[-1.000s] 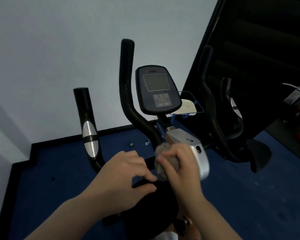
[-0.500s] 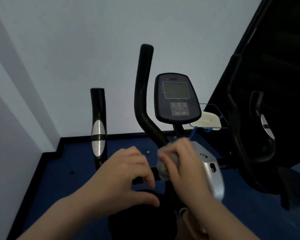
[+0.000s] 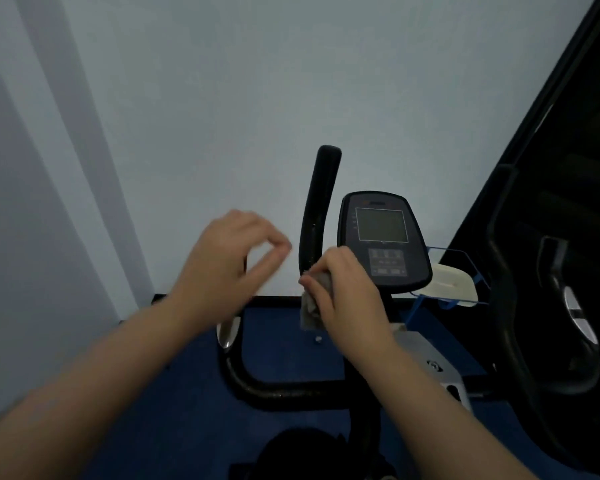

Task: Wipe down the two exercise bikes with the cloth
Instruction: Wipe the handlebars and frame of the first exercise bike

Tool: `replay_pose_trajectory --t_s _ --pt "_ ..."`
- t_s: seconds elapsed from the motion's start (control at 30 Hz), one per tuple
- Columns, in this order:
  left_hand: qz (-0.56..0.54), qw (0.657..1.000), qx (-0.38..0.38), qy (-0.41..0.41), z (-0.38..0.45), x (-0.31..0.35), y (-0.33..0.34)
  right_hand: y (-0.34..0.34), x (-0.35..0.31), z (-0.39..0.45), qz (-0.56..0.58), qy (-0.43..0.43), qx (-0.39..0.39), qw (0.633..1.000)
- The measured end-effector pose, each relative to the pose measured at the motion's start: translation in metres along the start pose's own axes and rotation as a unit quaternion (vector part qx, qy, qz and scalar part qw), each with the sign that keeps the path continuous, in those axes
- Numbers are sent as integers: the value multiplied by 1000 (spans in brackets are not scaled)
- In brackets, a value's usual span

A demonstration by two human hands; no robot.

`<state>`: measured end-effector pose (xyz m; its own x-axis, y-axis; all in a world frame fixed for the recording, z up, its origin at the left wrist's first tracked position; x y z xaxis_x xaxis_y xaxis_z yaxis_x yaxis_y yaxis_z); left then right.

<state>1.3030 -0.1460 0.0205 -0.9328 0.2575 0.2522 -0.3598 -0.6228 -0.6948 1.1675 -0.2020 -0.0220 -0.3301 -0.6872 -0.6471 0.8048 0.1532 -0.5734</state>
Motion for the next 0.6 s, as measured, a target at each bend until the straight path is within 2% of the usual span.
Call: replay_pose_trajectory --t_s 0.07,0.17,0.23,0.37,0.43,0.53,0.6 --pt "25 999 -18 -33 23 -25 2 -5 5 -18 16 3 -13 1000" --pt "32 988 -126 -87 37 -54 26 -15 10 -46 23 -4 -14 1000" --pt "50 978 -174 -104 33 -61 40 -6 7 -19 26 12 -11 1000" --pt "47 982 -139 -123 29 -65 38 13 -4 35 2 40 25 999" --pt "39 983 -125 -126 29 -63 39 7 1 15 34 51 22 998" --pt "9 984 -86 -154 30 -63 39 -7 8 -28 -5 43 16 999" --pt "3 985 -60 -162 29 -65 39 -5 12 -12 -20 48 38 998"
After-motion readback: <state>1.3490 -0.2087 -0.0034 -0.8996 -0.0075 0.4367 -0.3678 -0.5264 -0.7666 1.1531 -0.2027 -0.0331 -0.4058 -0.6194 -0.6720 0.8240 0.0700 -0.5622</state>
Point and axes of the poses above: each hand's wrist, its own z-axis towards the middle knuckle, its own y-axis out of the palm, x = y × z, the point moved 7 cm from there along z, towards the middle knuckle, and after that the axes turned 9 degrees about z, right-handed, at the moved point
